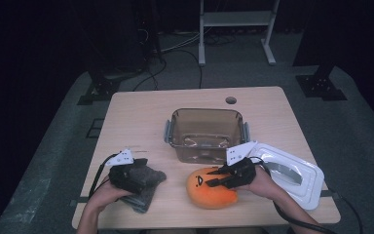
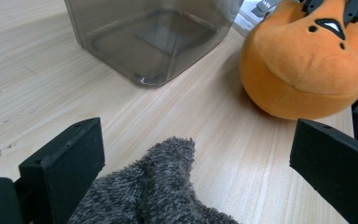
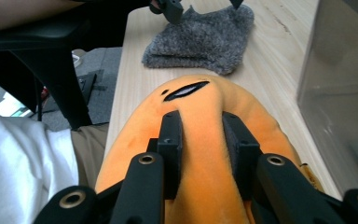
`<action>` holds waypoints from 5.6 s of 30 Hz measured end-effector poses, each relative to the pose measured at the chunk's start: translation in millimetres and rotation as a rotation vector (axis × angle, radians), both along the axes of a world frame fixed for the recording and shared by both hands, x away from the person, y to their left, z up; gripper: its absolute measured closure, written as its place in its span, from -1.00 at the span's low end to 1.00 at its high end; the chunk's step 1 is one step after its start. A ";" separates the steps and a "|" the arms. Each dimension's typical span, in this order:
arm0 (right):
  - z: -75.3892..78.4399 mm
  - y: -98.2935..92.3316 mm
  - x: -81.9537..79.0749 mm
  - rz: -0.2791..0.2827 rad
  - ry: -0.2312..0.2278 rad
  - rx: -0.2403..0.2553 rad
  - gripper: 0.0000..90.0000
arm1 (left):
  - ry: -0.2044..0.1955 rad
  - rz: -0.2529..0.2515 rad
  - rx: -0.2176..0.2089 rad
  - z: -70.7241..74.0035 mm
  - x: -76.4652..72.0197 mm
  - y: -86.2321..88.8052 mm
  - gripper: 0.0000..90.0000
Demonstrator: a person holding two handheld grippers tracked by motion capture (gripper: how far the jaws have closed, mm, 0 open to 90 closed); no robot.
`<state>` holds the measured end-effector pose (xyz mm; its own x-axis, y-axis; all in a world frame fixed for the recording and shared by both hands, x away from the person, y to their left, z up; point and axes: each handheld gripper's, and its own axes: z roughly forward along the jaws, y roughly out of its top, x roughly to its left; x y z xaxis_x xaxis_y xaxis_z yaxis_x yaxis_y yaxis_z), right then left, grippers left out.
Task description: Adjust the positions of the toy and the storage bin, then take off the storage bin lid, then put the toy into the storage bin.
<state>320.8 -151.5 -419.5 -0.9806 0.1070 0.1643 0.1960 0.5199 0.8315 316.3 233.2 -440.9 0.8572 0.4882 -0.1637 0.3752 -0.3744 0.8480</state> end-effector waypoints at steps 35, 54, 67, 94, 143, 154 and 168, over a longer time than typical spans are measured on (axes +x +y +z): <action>94.0 0.6 -4.5 0.073 -0.091 0.071 0.60 | 0.004 0.000 -0.010 -0.7 1.2 1.7 -0.95; 140.5 10.6 13.4 0.079 -0.153 0.073 0.60 | 0.008 -0.003 -0.014 -1.4 2.5 2.4 -0.95; 159.6 10.5 41.7 0.051 -0.164 0.064 0.60 | 0.013 -0.003 -0.011 -2.6 3.5 3.1 -0.95; 169.7 5.9 71.9 -0.002 -0.166 0.066 0.59 | 0.016 -0.012 -0.012 -3.1 2.0 1.7 -0.95; 118.7 11.5 137.4 -0.077 -0.119 -0.016 0.59 | 0.017 -0.021 -0.017 -3.8 3.7 2.7 -0.95; 106.7 15.0 143.6 -0.075 -0.100 -0.022 0.59 | 0.019 -0.022 -0.018 -3.1 2.9 3.4 -0.95; 97.2 15.7 149.3 -0.080 -0.083 -0.026 0.58 | 0.021 -0.022 -0.025 -3.1 3.0 2.6 -0.95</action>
<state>470.2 -135.7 -322.3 -0.9788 0.1886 0.0793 0.1690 0.5266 0.8332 319.4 235.8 -443.9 0.8638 0.4651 -0.1939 0.3853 -0.3615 0.8490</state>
